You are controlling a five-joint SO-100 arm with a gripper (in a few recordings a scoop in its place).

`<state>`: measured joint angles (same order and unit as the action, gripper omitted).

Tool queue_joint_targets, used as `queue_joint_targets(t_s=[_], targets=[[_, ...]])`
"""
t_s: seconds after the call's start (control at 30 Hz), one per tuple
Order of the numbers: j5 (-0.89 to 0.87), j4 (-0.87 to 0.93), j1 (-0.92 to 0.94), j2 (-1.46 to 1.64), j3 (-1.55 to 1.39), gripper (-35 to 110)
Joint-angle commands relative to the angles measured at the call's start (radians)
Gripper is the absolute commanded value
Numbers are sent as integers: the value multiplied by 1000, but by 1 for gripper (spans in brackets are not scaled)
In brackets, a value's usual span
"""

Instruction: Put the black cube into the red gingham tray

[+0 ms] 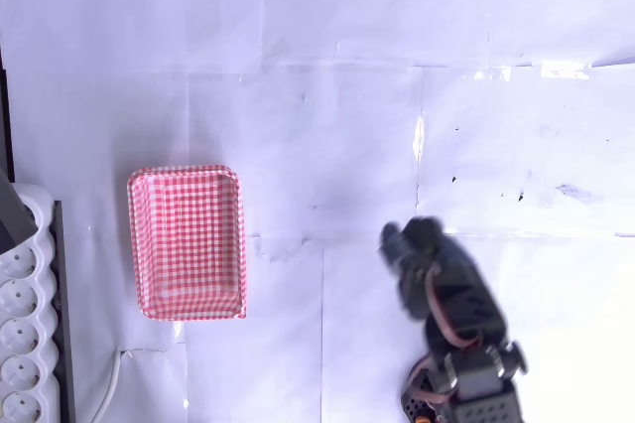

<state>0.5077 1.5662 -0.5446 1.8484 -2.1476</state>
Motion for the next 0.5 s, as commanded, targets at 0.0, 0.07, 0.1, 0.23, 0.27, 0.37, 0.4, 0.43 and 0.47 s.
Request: queue_joint_targets(t_s=[0.0,0.07,0.1,0.23,0.27,0.37,0.4,0.43,0.47], targets=[[35,11,-160,173,-561,0],[35,-29,-212,242,-614,0],[35,-51,-238,275,-634,0],[32,-152,-331,373,-675,0],[29,-169,-353,394,-683,0],[14,-199,-414,456,-693,0],[14,-218,-433,479,-701,0],[12,-252,-448,499,-704,0],[11,-291,-462,518,-704,0]])
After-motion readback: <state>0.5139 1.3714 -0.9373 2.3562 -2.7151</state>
